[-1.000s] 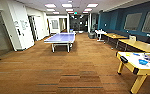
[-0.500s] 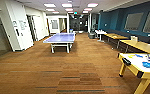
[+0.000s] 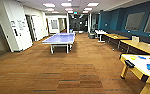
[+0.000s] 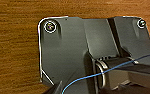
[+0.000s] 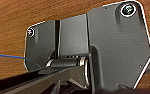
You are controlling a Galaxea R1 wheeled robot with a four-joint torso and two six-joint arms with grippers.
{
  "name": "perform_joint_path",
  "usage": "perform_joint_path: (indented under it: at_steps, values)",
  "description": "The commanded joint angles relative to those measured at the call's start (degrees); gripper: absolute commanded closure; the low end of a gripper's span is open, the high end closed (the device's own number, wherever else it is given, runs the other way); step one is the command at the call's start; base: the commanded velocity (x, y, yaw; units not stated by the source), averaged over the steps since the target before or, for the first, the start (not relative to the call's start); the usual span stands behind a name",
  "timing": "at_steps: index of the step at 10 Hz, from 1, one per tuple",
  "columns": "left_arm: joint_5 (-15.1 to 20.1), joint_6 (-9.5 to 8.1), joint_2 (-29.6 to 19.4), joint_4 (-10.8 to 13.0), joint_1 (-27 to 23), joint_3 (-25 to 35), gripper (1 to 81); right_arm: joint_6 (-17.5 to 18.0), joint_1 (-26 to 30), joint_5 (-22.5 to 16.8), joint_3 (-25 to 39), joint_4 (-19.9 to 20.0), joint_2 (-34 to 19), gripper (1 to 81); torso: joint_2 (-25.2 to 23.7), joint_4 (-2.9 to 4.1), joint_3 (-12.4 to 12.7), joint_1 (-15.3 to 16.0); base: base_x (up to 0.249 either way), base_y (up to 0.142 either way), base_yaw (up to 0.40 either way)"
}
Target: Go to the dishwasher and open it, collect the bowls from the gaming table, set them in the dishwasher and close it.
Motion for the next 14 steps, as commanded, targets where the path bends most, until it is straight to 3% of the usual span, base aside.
perform_joint_path:
  at_steps: [1, 9, 14]
  values:
    - [3.0, -0.09, -0.1, 0.2, -3.2, -0.1, 1.0, -0.1, 2.7, -2.8, 0.3, -0.3, 0.3, 1.0, 0.0, 0.0, 0.0, 0.0, 0.183, 0.0, 0.0]
    - [3.0, -0.09, 0.0, 0.2, -3.2, -0.1, 1.0, -0.1, 2.8, -2.8, 0.4, -0.3, 0.4, 1.0, 0.0, 0.0, 0.0, 0.0, 0.161, 0.0, 0.0]
    - [3.1, -0.09, 0.1, -0.3, -3.1, -0.1, 1.0, -0.1, 2.8, -2.8, 0.4, -0.2, 0.4, 1.0, 0.0, 0.0, 0.0, 0.1, 0.036, 0.0, 0.0]
